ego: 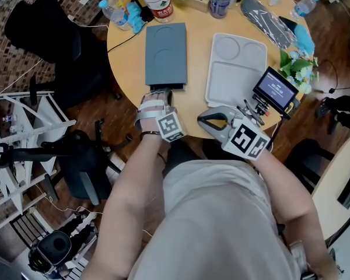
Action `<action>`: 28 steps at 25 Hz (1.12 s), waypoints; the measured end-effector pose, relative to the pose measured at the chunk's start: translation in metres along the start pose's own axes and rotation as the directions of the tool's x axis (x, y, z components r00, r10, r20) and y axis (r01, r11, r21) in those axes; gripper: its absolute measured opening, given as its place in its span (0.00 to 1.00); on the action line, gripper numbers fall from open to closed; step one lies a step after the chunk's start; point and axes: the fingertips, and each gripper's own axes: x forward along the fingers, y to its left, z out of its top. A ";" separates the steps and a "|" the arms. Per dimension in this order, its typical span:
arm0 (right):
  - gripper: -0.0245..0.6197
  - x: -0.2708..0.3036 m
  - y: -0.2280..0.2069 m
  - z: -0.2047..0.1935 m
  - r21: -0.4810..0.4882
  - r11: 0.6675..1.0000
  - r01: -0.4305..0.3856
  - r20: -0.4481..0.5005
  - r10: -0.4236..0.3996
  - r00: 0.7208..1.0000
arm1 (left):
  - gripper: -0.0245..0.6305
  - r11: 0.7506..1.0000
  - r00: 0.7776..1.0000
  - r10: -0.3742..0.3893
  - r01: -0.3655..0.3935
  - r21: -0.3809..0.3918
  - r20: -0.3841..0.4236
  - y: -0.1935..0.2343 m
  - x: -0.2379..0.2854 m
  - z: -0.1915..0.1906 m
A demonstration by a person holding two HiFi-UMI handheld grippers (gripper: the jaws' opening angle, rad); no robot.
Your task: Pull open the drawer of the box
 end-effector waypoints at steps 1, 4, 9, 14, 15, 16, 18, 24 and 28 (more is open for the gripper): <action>0.04 0.001 0.001 -0.001 -0.006 1.000 -0.003 -0.003 0.003 1.000 | 0.14 1.000 1.000 -0.006 0.006 -0.003 -0.004 -0.002 -0.002 -0.002; 0.04 0.005 0.005 -0.001 -0.027 0.999 -0.024 0.021 0.024 0.999 | 0.14 1.000 1.000 -0.022 0.021 -0.021 -0.016 -0.011 -0.009 -0.005; 0.04 0.007 0.013 -0.002 -0.045 0.997 -0.059 0.029 0.061 0.998 | 0.14 0.997 0.998 -0.047 0.044 -0.068 -0.039 -0.031 -0.024 -0.008; 0.04 0.007 0.022 -0.003 -0.066 0.994 -0.091 0.027 0.093 0.995 | 0.14 0.993 0.996 -0.077 0.073 -0.088 -0.041 -0.049 -0.040 -0.009; 0.04 0.008 0.024 -0.004 -0.068 0.993 -0.096 0.024 0.098 0.995 | 0.14 0.993 0.996 -0.083 0.078 -0.093 -0.041 -0.053 -0.043 -0.010; 0.04 0.009 0.025 -0.004 -0.071 0.992 -0.102 0.021 0.103 0.994 | 0.14 0.992 0.995 -0.088 0.084 -0.096 -0.041 -0.056 -0.047 -0.011; 0.04 0.011 0.028 -0.004 -0.080 0.990 -0.112 0.018 0.114 0.993 | 0.14 0.991 0.995 -0.097 0.093 -0.096 -0.039 -0.062 -0.053 -0.013; 0.04 0.017 0.033 -0.001 -0.088 0.987 -0.133 0.022 0.135 0.991 | 0.14 0.989 0.994 -0.106 0.103 -0.108 -0.028 -0.072 -0.068 -0.015; 0.04 0.020 0.037 0.003 -0.078 0.988 -0.135 0.028 0.138 0.990 | 0.14 0.987 0.993 -0.116 0.114 -0.115 -0.013 -0.080 -0.075 -0.014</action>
